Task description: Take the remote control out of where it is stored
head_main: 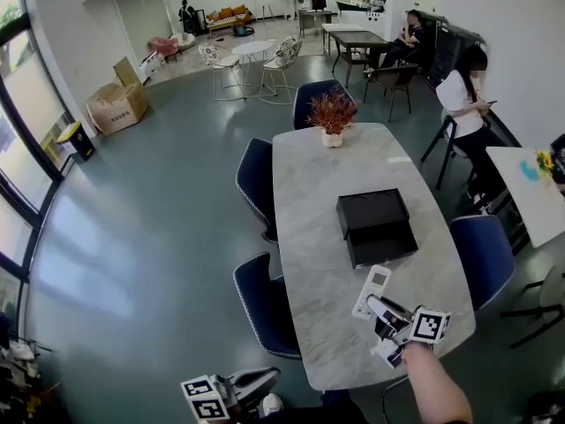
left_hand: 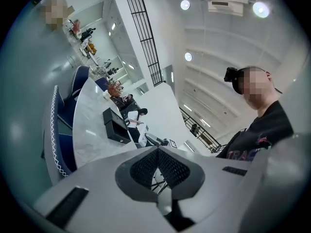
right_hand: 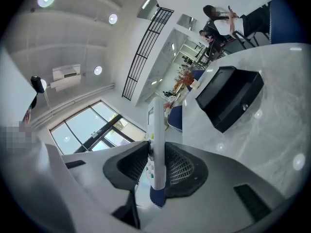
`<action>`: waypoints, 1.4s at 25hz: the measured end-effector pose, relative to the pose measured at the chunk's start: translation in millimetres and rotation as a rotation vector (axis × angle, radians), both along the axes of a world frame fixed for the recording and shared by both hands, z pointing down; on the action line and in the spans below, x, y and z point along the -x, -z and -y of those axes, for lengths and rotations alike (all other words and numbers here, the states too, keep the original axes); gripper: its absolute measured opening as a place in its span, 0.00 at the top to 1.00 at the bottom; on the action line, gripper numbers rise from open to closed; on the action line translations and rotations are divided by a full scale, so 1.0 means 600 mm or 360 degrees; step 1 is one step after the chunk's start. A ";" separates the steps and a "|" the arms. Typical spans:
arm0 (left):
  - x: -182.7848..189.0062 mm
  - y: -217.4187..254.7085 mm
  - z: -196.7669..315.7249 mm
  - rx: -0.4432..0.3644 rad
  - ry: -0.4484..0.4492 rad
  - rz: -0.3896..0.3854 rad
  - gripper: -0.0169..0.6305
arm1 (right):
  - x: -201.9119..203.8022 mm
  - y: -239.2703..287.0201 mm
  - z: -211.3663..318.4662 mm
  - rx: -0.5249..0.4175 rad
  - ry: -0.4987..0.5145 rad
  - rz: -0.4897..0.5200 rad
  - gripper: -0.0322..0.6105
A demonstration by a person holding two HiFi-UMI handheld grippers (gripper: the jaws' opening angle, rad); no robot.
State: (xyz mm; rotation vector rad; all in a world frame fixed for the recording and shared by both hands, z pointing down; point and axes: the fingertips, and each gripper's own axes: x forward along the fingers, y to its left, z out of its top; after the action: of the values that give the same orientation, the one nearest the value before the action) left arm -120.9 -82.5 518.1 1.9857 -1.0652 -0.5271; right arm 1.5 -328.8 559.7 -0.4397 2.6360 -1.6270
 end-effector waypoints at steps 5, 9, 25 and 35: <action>0.020 0.012 -0.036 -0.0062 -0.0088 -0.0004 0.97 | 0.013 0.028 -0.112 -0.0014 -0.0053 0.0031 0.77; 0.037 0.025 -0.065 -0.0088 -0.0145 -0.0014 0.97 | 0.034 0.048 -0.200 -0.0024 -0.0047 0.0041 0.77; 0.037 0.028 -0.192 -0.0165 -0.0407 -0.0032 0.97 | 0.035 0.051 -0.460 0.0004 -0.0204 0.0053 0.77; -0.020 0.017 -0.242 -0.0119 -0.0578 -0.0064 0.97 | -0.003 0.065 -0.573 0.0088 -0.0289 0.0138 0.77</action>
State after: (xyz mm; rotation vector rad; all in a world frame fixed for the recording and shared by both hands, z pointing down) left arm -109.1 62.7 507.9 2.1611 -0.6454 -0.4122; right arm 3.4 15.1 520.7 -0.5774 2.4157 -1.6273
